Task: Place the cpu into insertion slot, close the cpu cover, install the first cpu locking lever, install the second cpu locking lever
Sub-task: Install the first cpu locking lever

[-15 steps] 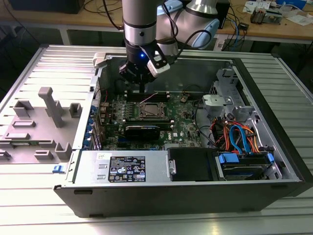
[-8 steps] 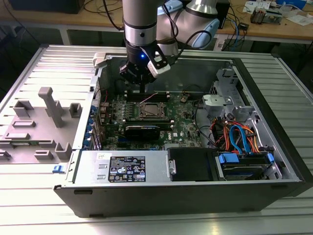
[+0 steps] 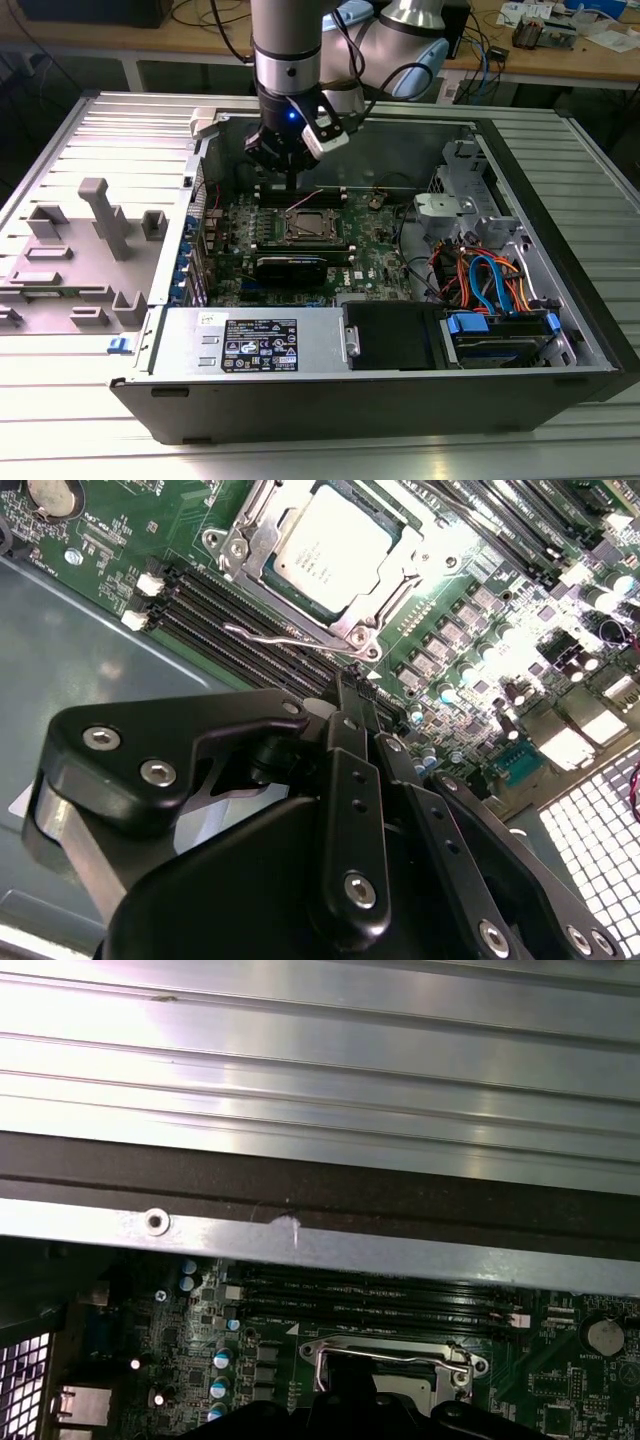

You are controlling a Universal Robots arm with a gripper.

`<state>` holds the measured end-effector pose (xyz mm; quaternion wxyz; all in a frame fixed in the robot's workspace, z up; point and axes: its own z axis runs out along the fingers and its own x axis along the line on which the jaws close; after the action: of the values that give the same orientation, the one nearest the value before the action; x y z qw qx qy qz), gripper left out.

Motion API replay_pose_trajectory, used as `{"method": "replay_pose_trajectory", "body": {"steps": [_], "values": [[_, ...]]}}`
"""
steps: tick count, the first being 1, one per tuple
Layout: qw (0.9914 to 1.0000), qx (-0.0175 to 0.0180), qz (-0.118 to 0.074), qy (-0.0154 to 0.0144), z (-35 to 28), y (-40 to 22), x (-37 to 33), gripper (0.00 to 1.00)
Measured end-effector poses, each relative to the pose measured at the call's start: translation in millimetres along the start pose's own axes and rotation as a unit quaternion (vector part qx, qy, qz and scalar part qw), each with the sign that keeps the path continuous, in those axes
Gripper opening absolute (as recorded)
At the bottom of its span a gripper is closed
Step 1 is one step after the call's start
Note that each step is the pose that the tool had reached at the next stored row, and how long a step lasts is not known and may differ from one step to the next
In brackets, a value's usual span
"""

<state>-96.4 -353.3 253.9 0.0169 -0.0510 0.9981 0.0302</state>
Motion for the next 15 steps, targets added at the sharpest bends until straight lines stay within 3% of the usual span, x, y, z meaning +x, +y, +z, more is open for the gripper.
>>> {"method": "replay_pose_trajectory", "body": {"steps": [10,15], "values": [[1.0,-0.0028,0.0,-0.0003,13.9,-2.3,-7.7,0.11],[0.99999,-0.0045,0.0,-0.0004,17.8,-2.7,-9.1,0.11]]}}
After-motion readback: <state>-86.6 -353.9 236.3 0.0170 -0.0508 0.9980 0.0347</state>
